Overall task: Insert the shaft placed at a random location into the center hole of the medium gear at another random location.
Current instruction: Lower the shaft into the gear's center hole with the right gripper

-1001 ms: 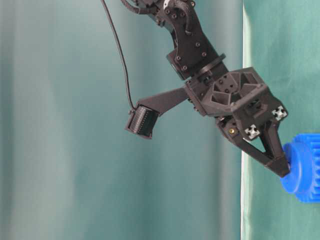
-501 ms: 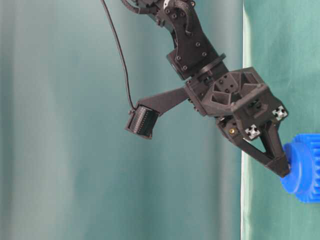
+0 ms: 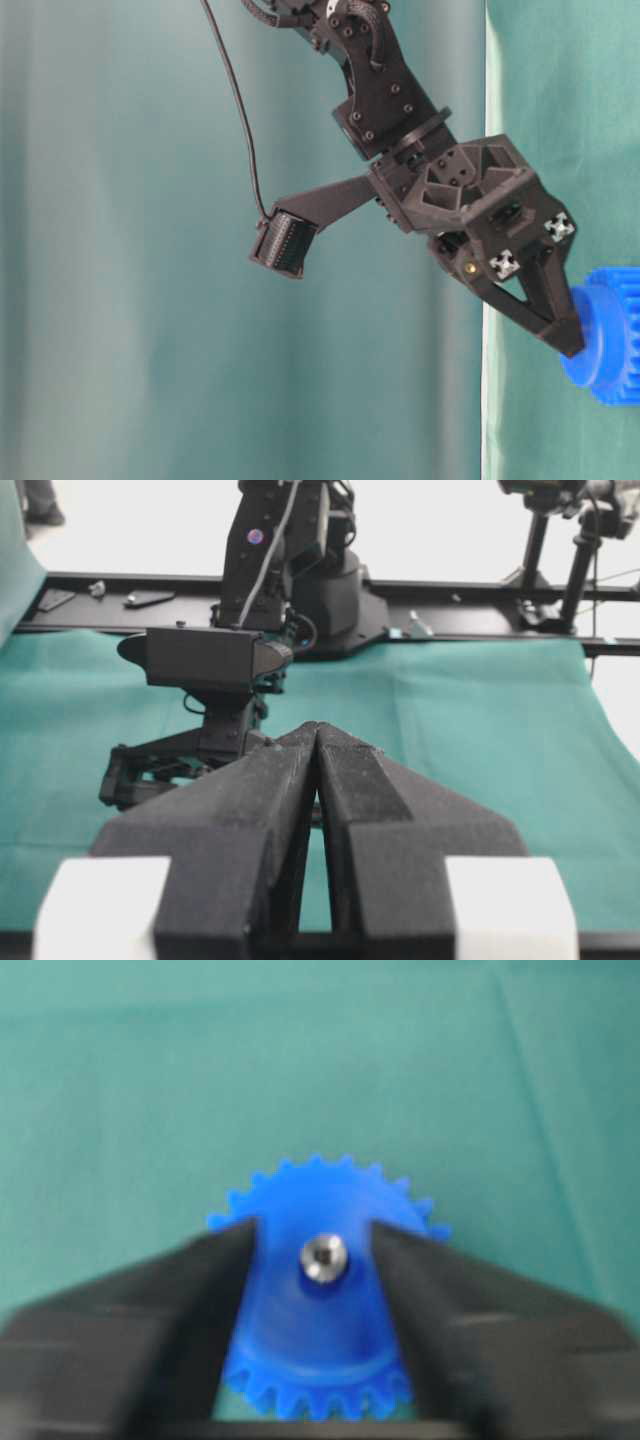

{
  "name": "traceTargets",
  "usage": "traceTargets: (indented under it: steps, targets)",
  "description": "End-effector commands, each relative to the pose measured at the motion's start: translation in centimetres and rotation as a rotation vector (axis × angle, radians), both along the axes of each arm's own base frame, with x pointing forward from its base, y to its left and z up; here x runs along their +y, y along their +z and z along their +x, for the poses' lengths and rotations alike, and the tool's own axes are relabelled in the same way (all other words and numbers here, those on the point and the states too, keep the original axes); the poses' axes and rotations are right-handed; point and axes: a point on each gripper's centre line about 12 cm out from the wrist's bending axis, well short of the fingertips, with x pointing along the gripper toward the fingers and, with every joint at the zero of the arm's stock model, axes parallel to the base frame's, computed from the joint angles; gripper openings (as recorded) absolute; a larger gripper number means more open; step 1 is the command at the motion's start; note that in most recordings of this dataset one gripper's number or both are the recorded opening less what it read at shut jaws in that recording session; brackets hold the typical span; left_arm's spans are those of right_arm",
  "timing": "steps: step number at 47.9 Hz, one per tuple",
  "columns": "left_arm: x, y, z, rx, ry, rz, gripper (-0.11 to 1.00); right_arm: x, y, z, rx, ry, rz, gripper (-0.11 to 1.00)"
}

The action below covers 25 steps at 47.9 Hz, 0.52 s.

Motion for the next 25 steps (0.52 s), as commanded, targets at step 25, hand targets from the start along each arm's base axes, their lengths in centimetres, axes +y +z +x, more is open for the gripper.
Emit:
traceTargets:
  steps: [25]
  targets:
    - [0.0, 0.6, 0.2, -0.015, 0.001, 0.000, 0.00, 0.4, 7.7, -1.3, -0.102, 0.014, -0.018, 0.83]
